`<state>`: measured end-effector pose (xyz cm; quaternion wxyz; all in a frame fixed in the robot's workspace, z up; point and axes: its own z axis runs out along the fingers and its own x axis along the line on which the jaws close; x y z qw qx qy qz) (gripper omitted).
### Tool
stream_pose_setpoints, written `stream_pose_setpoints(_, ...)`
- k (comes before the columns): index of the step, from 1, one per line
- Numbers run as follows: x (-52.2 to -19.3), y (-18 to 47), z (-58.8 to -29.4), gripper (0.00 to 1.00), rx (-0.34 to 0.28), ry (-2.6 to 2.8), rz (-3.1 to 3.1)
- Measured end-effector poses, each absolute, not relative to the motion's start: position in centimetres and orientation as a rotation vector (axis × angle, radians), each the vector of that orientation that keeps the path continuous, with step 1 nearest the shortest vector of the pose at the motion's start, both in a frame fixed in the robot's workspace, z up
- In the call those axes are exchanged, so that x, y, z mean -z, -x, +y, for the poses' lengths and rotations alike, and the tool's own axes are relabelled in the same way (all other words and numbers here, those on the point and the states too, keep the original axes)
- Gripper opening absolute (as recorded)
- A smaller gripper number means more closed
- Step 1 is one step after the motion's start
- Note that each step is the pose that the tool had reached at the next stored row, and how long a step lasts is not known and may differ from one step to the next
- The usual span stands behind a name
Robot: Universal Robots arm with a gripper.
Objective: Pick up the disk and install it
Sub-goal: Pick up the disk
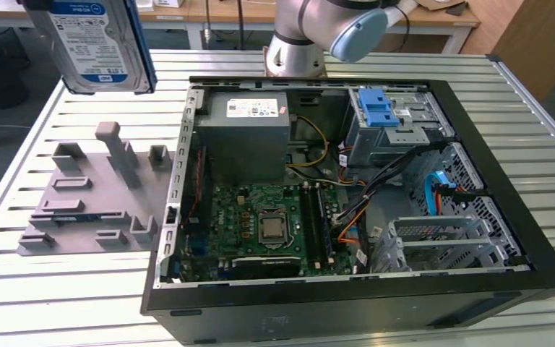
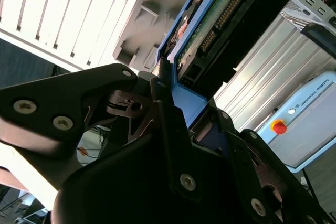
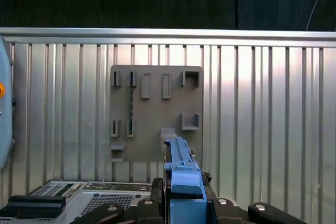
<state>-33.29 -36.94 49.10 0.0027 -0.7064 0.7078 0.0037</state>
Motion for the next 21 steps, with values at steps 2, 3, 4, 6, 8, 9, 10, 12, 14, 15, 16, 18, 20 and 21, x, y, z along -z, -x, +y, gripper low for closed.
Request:
stream_pose_setpoints(2,-49.1,32.9,-37.1,0.36,-0.012,2.215,2.220)
stream_pose_setpoints(3,-49.1,32.7,-37.2,0.36,-0.012,2.215,2.220)
stream_pose_setpoints(4,-49.1,32.5,-37.2,0.36,-0.012,2.215,2.220)
stream_pose_setpoints(6,-49.1,32.2,-37.4,0.36,-0.012,2.215,2.220)
stream_pose_setpoints(8,-49.1,31.8,-37.5,0.36,-0.012,2.215,2.221)
stream_pose_setpoints(9,-49.1,31.6,-37.6,0.36,-0.012,2.215,2.221)
stream_pose_setpoints(10,-49.1,31.5,-37.7,0.36,-0.012,2.215,2.221)
stream_pose_setpoints(12,-49.1,31.1,-37.8,0.36,-0.012,2.215,2.221)
stream_pose_setpoints(14,-49.1,30.8,-38.0,0.36,-0.012,2.215,2.221)
stream_pose_setpoints(15,-49.1,30.6,-38.0,0.36,-0.012,2.215,2.221)
stream_pose_setpoints(16,-49.1,30.5,-38.1,0.36,-0.012,2.214,2.222)
stream_pose_setpoints(18,-49.1,30.1,-38.3,0.36,-0.013,2.214,2.222)
stream_pose_setpoints(20,-49.1,29.8,-38.4,0.36,-0.013,2.214,2.222)
stream_pose_setpoints(21,-49.1,29.6,-38.5,0.36,-0.013,2.214,2.222)
